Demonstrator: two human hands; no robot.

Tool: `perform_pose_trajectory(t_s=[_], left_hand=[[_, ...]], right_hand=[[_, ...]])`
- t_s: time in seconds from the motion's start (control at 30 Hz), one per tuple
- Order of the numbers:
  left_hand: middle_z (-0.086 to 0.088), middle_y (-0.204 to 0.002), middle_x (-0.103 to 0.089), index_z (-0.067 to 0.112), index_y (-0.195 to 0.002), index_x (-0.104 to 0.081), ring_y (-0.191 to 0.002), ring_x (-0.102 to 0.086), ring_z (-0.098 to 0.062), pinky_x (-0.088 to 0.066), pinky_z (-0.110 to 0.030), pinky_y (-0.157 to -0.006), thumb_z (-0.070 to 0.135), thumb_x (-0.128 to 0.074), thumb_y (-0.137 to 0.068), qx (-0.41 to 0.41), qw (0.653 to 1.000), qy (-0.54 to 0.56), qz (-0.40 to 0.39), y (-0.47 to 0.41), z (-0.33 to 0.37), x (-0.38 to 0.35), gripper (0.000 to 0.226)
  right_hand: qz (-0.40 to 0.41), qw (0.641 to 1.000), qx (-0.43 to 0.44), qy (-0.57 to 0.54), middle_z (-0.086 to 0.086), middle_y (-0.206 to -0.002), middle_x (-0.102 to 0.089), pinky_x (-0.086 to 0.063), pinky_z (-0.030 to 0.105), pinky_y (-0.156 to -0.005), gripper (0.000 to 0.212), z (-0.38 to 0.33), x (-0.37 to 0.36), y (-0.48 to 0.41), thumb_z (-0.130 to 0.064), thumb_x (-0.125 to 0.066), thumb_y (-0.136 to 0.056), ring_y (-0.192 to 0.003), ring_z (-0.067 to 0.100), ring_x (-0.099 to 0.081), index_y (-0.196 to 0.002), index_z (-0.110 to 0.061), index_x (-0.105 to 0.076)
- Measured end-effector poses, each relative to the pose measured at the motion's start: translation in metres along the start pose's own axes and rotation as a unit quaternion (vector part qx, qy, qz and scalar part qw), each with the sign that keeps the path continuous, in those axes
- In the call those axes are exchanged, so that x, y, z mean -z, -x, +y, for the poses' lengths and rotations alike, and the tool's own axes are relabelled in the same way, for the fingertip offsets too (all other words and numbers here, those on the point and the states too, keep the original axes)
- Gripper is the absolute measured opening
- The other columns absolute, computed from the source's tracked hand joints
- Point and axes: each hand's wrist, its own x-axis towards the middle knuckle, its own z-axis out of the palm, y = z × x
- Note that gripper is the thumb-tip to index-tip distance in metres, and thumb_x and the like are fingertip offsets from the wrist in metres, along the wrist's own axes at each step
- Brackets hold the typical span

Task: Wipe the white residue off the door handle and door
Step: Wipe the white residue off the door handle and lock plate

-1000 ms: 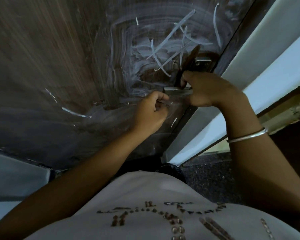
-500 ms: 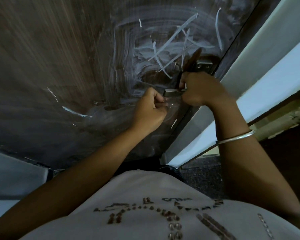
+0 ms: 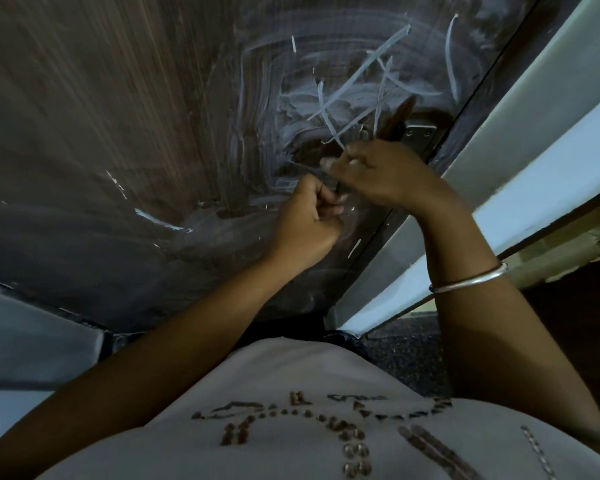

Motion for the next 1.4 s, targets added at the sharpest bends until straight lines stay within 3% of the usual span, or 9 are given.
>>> perform_pose_trajectory(t_s=[0.1,0.23,0.33,0.47,0.63,0.83,1.0,1.23,1.4], left_hand=[[-0.001,-0.095,-0.06,0.023,-0.077,-0.038,-0.09,-0.062,-0.012,-0.049,-0.021,-0.077,-0.015,-0.049,-0.075,0.003,1.0,0.007,-0.002,0.001,0.0,0.001,0.04],[0.002,-0.098,-0.057,0.025,-0.079,-0.037,-0.094,-0.061,-0.013,-0.049,-0.026,-0.079,-0.013,-0.049,-0.072,0.0,1.0,-0.009,-0.017,0.004,0.0,0.004,0.041],[0.001,-0.099,-0.055,0.026,-0.079,-0.036,-0.096,-0.059,-0.016,-0.049,-0.03,-0.08,-0.012,-0.049,-0.072,-0.004,1.0,-0.016,-0.025,0.005,0.002,0.005,0.041],[-0.005,-0.105,-0.055,0.026,-0.079,-0.036,-0.094,-0.059,-0.013,-0.048,-0.025,-0.076,-0.013,-0.049,-0.072,-0.005,0.999,-0.022,-0.033,0.005,0.002,0.004,0.041],[0.0,-0.102,-0.055,0.027,-0.079,-0.036,-0.094,-0.059,-0.013,-0.045,-0.023,-0.073,-0.011,-0.047,-0.073,-0.002,0.999,-0.023,-0.037,0.006,0.001,0.004,0.04],[0.006,-0.087,-0.048,0.026,-0.078,-0.035,-0.092,-0.059,-0.013,-0.045,-0.025,-0.072,-0.011,-0.048,-0.076,0.006,0.999,-0.02,-0.036,0.007,0.003,0.005,0.04],[0.009,-0.09,-0.049,0.028,-0.079,-0.034,-0.093,-0.059,-0.011,-0.043,-0.022,-0.068,-0.01,-0.051,-0.076,0.014,0.999,-0.022,-0.047,0.009,0.003,0.006,0.041],[0.006,-0.093,-0.049,0.031,-0.08,-0.035,-0.094,-0.061,-0.012,-0.041,-0.021,-0.064,-0.005,-0.052,-0.074,0.032,0.998,-0.019,-0.059,0.01,0.002,0.01,0.039],[0.011,-0.103,-0.053,0.031,-0.08,-0.035,-0.093,-0.062,-0.011,-0.049,-0.025,-0.067,0.006,-0.052,-0.067,0.037,0.997,-0.017,-0.069,0.013,0.001,0.013,0.032]], right_hand=[[0.018,1.0,0.013,0.016,-0.002,-0.058,-0.049,-0.034,0.027,-0.055,0.041,0.003,0.001,0.0,-0.044,-0.037,-0.098,-0.054,0.014,-0.05,-0.065,-0.024,-0.049],[0.026,0.992,-0.034,0.116,0.007,-0.08,-0.059,-0.033,0.03,-0.062,0.028,0.022,0.01,0.008,-0.035,-0.041,-0.097,-0.074,0.027,-0.054,-0.084,-0.018,-0.059],[0.051,0.981,-0.067,0.175,0.016,-0.099,-0.063,-0.041,0.035,-0.07,0.028,0.027,0.009,0.015,-0.035,-0.038,-0.098,-0.089,0.034,-0.058,-0.098,-0.017,-0.058],[0.088,0.968,-0.055,0.231,0.017,-0.098,-0.062,-0.049,0.045,-0.079,0.035,0.018,0.003,0.02,-0.041,-0.031,-0.099,-0.091,0.036,-0.059,-0.103,-0.016,-0.056],[0.098,0.968,-0.051,0.227,0.021,-0.097,-0.063,-0.046,0.041,-0.075,0.043,0.007,0.0,0.018,-0.042,-0.03,-0.099,-0.09,0.038,-0.06,-0.102,-0.01,-0.058],[0.057,0.987,-0.004,0.149,0.016,-0.097,-0.064,-0.037,0.032,-0.064,0.024,-0.021,-0.011,0.0,-0.026,-0.044,-0.093,-0.086,0.032,-0.059,-0.1,-0.008,-0.059],[0.046,0.994,-0.012,0.099,0.013,-0.1,-0.065,-0.036,0.03,-0.068,0.017,-0.02,-0.009,0.002,-0.015,-0.049,-0.088,-0.091,0.029,-0.059,-0.1,-0.011,-0.06],[0.078,0.979,0.014,0.189,0.013,-0.097,-0.062,-0.051,0.045,-0.075,0.023,-0.016,-0.012,0.01,-0.036,-0.04,-0.094,-0.087,0.033,-0.061,-0.101,-0.018,-0.054],[0.098,0.97,0.014,0.221,0.007,-0.079,-0.054,-0.042,0.034,-0.066,0.036,0.001,-0.008,0.014,-0.044,-0.032,-0.098,-0.082,0.031,-0.06,-0.097,-0.017,-0.056]])
